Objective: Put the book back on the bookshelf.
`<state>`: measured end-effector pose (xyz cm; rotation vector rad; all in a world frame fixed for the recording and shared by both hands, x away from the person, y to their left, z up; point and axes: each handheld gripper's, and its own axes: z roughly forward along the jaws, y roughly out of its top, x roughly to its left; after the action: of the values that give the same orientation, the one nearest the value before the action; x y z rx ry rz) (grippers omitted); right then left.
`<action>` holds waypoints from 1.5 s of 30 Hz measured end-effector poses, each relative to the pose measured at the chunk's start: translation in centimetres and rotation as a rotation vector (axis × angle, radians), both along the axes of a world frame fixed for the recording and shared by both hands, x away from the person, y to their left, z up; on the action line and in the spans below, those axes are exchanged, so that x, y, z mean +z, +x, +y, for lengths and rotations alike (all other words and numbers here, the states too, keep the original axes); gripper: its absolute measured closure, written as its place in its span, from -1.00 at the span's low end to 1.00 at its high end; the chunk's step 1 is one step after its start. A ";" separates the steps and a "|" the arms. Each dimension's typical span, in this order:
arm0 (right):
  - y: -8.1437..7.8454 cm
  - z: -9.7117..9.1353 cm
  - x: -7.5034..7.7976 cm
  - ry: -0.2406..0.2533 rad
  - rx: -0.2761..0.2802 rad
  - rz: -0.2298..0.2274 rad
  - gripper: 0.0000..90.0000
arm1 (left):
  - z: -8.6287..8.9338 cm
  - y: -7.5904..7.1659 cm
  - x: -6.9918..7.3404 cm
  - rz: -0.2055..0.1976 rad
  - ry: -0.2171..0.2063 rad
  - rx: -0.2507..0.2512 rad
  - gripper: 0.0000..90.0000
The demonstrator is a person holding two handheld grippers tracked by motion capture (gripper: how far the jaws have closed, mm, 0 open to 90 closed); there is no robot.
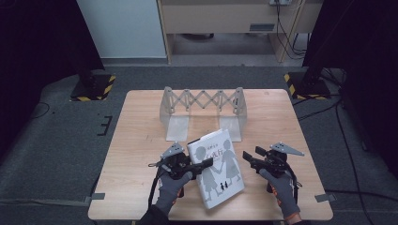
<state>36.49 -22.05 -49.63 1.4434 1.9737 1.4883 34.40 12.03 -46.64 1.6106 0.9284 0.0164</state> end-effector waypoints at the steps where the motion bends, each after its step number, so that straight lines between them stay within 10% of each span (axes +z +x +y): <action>1: 0.1 -0.1 -0.2 -0.031 -0.006 0.002 -0.42 | 0.1 -0.1 0.1 -0.009 -0.003 0.010 0.03; 6: 0.4 -0.7 -0.9 -0.183 -0.048 -0.001 -0.46 | 1.0 0.0 0.8 -0.027 -0.019 0.036 0.11; 23: 1.2 -2.2 -2.9 -0.442 -0.107 0.055 -0.58 | 1.3 -0.5 1.5 -0.105 0.006 0.035 0.12; 45: 1.9 -2.1 -4.0 -0.418 -0.106 0.134 -0.67 | 0.0 -2.5 1.5 -0.197 0.071 -0.007 0.08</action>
<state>38.42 -24.16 -53.65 1.4594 2.0880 0.8846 31.90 12.08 -45.17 1.6447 0.7763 0.2016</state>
